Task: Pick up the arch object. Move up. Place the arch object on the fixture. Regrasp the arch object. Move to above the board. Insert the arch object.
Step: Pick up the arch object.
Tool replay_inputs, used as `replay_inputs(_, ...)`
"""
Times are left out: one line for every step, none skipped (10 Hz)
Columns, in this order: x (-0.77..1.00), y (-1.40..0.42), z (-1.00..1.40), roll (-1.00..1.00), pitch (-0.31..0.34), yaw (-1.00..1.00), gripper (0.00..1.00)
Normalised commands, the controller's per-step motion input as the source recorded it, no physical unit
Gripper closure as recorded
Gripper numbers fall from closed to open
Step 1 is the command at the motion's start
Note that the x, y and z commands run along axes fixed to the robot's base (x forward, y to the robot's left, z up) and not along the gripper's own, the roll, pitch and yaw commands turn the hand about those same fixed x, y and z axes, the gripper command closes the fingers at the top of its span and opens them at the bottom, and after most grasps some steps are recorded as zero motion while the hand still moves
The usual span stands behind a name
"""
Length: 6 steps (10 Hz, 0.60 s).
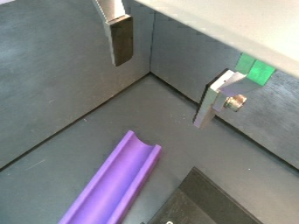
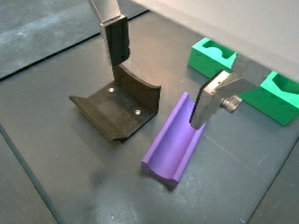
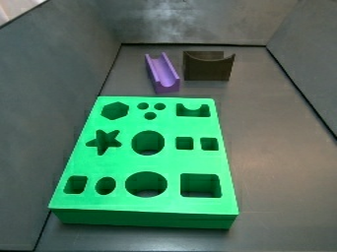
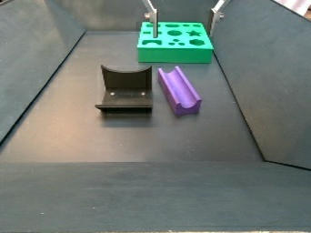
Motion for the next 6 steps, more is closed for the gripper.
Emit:
replay_inputs(0.15,-0.22,-0.19,0.25,0.219,0.05,0.00)
replay_inputs(0.01,-0.07,-0.05,0.06,-0.003,0.00,0.00)
replay_inputs(0.21,-0.53,-0.64,0.25,-0.084,0.07,0.00)
replay_inputs(0.36,-0.53,-0.65,0.29,-0.021,0.21,0.00)
replay_inputs(0.40,-0.57,-0.72,0.25,-0.046,0.19,0.00)
replay_inputs(0.42,-0.51,-0.72,0.24,-0.066,0.26,0.00)
